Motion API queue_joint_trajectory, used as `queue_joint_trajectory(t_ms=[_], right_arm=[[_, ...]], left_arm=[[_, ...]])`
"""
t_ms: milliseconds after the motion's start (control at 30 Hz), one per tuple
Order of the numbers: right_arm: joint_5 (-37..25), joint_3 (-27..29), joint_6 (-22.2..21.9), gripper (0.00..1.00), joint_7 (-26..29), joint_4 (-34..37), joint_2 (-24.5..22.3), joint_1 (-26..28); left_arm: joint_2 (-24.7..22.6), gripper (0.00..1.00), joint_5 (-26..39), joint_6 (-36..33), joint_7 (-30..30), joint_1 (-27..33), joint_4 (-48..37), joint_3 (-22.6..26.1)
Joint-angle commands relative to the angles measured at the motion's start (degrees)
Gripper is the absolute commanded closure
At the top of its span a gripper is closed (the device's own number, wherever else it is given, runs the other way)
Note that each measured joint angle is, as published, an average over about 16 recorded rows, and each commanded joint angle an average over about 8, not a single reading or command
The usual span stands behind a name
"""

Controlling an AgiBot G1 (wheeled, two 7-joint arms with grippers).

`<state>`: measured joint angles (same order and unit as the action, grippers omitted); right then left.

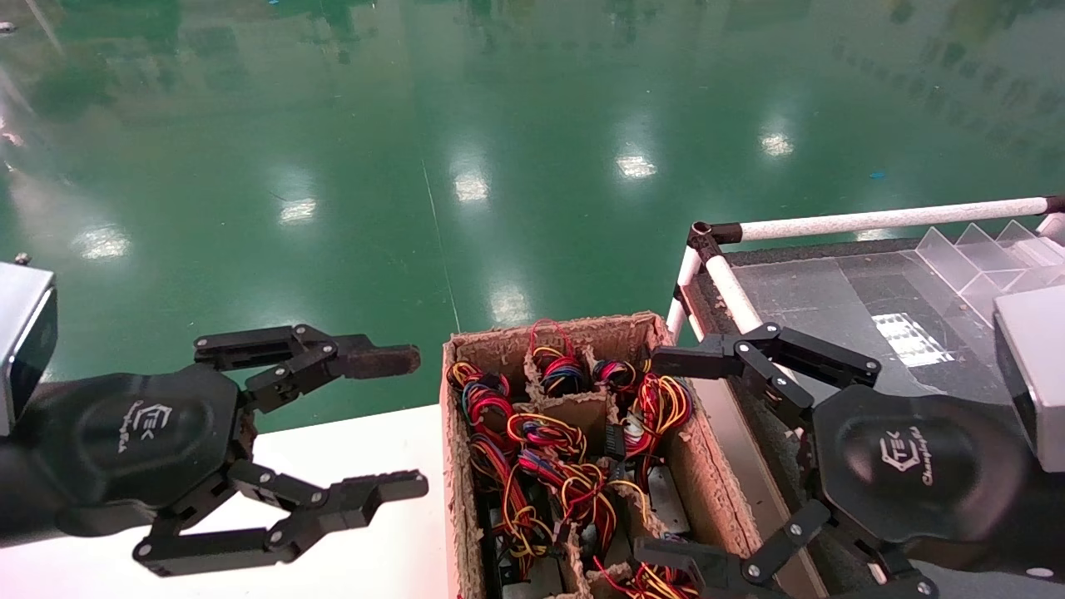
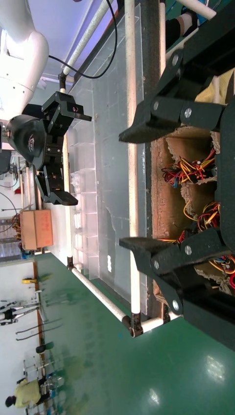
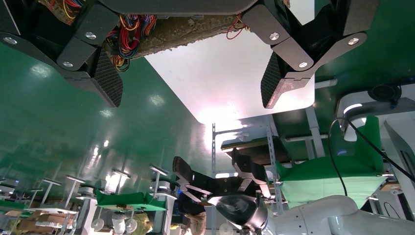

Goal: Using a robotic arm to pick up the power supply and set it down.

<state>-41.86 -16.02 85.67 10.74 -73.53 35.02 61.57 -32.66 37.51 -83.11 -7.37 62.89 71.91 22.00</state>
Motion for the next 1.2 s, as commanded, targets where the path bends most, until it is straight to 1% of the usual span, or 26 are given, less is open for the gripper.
queue_joint_trajectory(t_ms=[33,633,800,900,933,967,1000,1167,1200], right_arm=[[0.0,0.0,0.0,0.0,0.0,0.0,0.0,0.0],[-0.7,0.0,-0.6,0.0,-0.2,0.7,-0.4,-0.2],[-2.3,-0.2,-1.6,0.0,-0.5,2.0,-0.9,-0.3],[-4.5,-0.7,-2.6,0.0,-0.5,3.1,-1.2,0.2],[-5.6,-1.0,-3.1,0.0,-0.3,3.6,-1.3,0.5],[-6.7,-1.4,-3.5,0.0,-0.1,4.1,-1.4,0.9],[-8.1,-1.9,-4.0,0.0,0.1,4.8,-1.4,1.4],[-15.1,-5.0,-5.4,0.0,1.9,10.0,-0.3,5.0],[-16.5,-5.7,-5.4,0.0,2.1,11.4,0.2,6.0]], left_arm=[[0.0,1.0,0.0,0.0,0.0,0.0,0.0,0.0],[0.0,1.0,0.0,0.0,0.0,0.0,0.0,0.0],[0.0,1.0,0.0,0.0,0.0,0.0,0.0,0.0],[0.0,1.0,0.0,0.0,0.0,0.0,0.0,0.0],[0.0,0.99,0.0,0.0,0.0,0.0,0.0,0.0],[0.0,0.94,0.0,0.0,0.0,0.0,0.0,0.0],[0.0,0.84,0.0,0.0,0.0,0.0,0.0,0.0],[0.0,0.21,0.0,0.0,0.0,0.0,0.0,0.0],[0.0,0.1,0.0,0.0,0.0,0.0,0.0,0.0]])
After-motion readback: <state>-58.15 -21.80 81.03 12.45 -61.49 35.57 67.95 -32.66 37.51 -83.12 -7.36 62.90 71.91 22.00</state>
